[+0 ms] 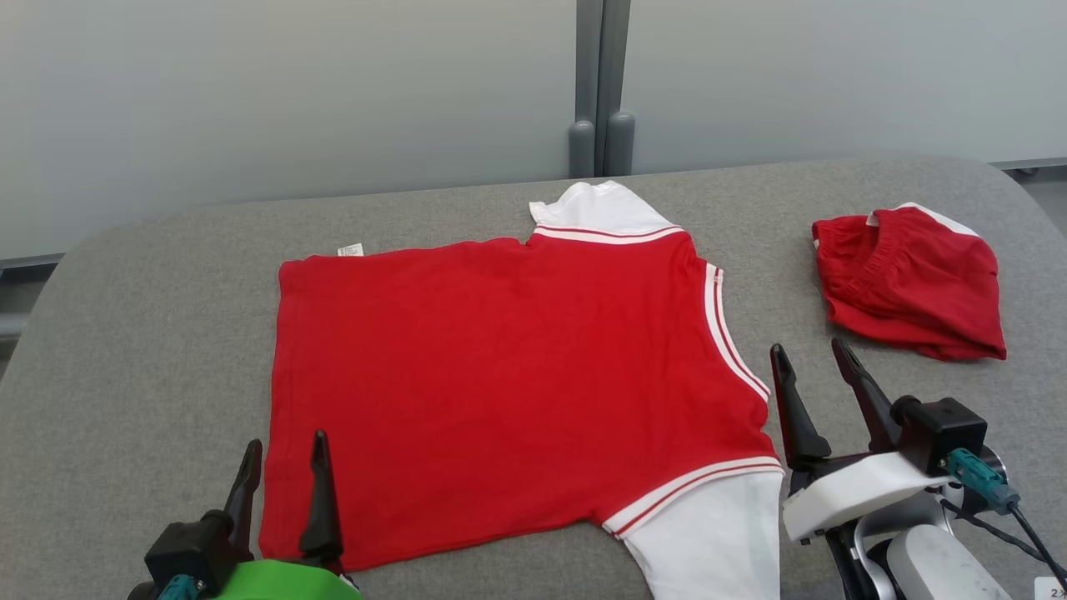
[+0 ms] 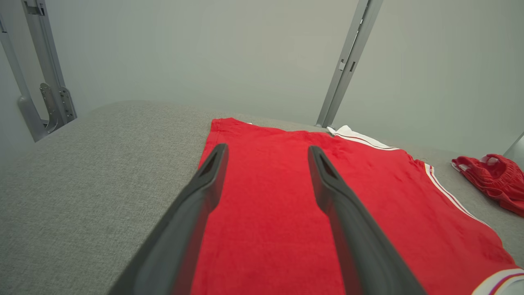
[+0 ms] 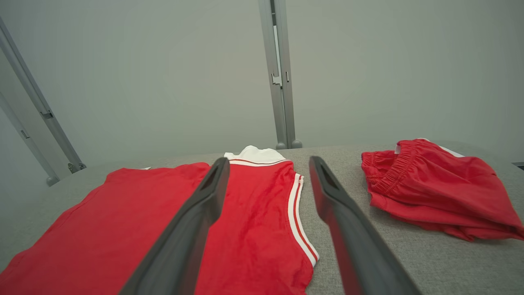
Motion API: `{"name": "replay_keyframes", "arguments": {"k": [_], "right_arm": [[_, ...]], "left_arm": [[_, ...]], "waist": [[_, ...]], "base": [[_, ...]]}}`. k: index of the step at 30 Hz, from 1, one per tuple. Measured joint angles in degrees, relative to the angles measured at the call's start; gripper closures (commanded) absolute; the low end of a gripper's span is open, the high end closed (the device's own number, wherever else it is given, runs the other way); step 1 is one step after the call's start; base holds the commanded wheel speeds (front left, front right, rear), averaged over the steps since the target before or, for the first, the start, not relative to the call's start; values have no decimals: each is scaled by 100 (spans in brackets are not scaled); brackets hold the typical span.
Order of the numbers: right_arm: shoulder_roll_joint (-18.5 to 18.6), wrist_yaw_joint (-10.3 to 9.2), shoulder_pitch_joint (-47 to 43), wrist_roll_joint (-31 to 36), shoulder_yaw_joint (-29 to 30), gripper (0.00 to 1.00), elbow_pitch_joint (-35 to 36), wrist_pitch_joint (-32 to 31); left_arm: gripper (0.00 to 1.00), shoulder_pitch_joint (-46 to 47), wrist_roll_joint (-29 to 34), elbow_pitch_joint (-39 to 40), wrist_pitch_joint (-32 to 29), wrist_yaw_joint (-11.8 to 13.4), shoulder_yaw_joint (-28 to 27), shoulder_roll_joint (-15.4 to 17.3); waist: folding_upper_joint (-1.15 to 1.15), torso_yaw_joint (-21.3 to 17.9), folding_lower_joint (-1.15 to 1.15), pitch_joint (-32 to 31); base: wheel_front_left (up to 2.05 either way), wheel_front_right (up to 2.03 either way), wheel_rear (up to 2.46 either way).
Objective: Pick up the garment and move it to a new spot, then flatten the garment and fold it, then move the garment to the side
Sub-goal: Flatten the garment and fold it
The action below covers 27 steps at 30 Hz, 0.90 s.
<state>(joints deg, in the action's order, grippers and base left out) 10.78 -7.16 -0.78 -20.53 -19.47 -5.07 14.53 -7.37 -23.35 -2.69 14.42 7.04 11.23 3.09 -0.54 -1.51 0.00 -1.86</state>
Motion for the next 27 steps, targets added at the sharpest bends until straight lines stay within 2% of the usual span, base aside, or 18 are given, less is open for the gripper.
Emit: {"name": "replay_keyframes", "arguments": {"k": [14, 19, 27], "right_arm": [[-101, 0, -110, 80, 57, 0, -44, 1], [-126, 18, -314, -22, 46, 0, -308, 4], [-227, 308, -978, -626, -23, 0, -751, -180]], "left_arm": [[0, -116, 43, -37, 0, 2, 4, -7], [0, -275, -77, -253, -31, 2, 26, -11], [0, -536, -576, -660, -391, 3, -77, -19]], "waist": [[0, 5, 0, 9], [0, 9, 0, 28], [0, 23, 0, 89]], "base": [[0, 0, 0], [0, 0, 0], [0, 0, 0]]}}
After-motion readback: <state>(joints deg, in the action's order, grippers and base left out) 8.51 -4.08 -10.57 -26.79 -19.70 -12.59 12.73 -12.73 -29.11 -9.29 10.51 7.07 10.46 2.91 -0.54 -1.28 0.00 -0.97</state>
